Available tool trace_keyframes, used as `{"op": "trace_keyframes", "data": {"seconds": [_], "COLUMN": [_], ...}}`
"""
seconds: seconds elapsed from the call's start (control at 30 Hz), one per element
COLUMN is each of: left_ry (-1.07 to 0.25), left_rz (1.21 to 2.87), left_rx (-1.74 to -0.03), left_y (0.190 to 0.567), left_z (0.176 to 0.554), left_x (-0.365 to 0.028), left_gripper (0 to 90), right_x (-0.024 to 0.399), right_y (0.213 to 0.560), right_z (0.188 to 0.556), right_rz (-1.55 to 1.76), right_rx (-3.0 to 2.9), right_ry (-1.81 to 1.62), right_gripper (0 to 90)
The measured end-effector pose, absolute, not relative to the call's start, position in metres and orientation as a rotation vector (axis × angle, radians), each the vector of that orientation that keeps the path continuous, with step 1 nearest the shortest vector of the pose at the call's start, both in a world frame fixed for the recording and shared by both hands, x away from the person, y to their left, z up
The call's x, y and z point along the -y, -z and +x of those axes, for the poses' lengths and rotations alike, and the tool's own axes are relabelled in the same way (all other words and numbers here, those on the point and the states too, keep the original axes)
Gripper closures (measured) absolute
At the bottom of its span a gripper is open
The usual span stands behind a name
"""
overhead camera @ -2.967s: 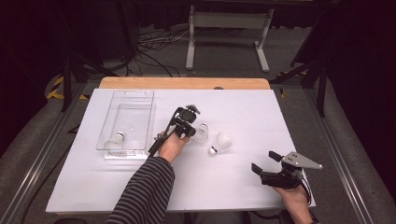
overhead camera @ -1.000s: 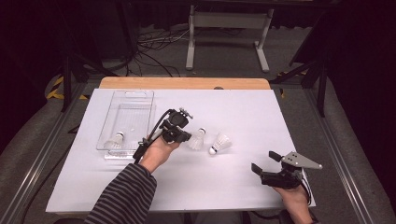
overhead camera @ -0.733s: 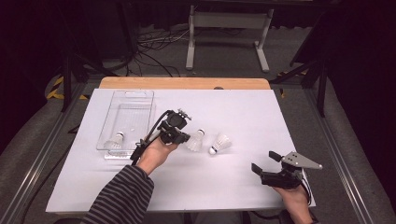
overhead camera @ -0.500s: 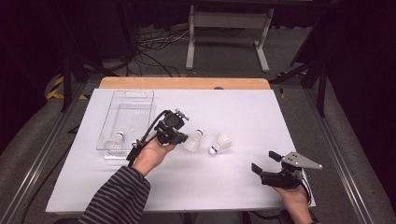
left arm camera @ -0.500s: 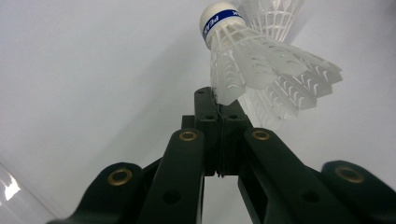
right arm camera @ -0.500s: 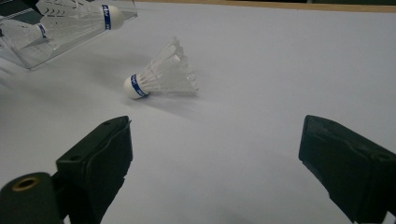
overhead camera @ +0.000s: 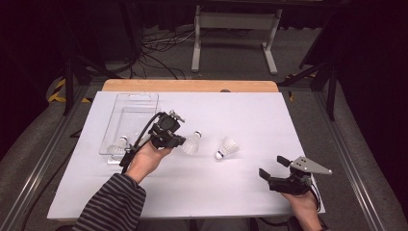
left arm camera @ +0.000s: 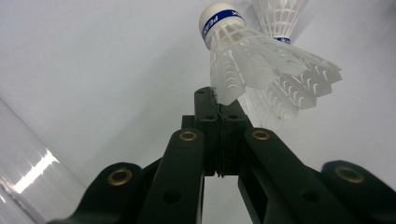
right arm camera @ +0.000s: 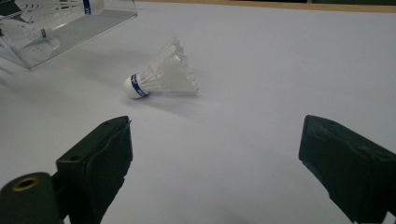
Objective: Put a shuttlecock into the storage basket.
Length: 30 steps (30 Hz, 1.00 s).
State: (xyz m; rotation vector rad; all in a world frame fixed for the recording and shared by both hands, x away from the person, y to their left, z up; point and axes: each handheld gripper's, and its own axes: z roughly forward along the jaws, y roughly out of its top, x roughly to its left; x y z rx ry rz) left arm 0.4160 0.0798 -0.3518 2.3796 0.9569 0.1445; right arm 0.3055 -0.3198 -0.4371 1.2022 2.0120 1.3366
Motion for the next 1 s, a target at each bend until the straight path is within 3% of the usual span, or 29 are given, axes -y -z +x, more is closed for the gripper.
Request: {"op": "trace_keyframes", "data": {"seconds": [1.0], "left_ry": [-0.187], "left_rz": [2.287], "left_rx": [-1.028], "left_y": [0.336], "left_z": [0.412], "left_x": [-0.125], "left_gripper": [89.4], "right_x": [0.319], "right_y": [0.437], "right_z": [0.305], "right_rz": [1.203], "right_rx": [-2.011], "right_ry": [-1.335], "right_gripper": [10.6]}}
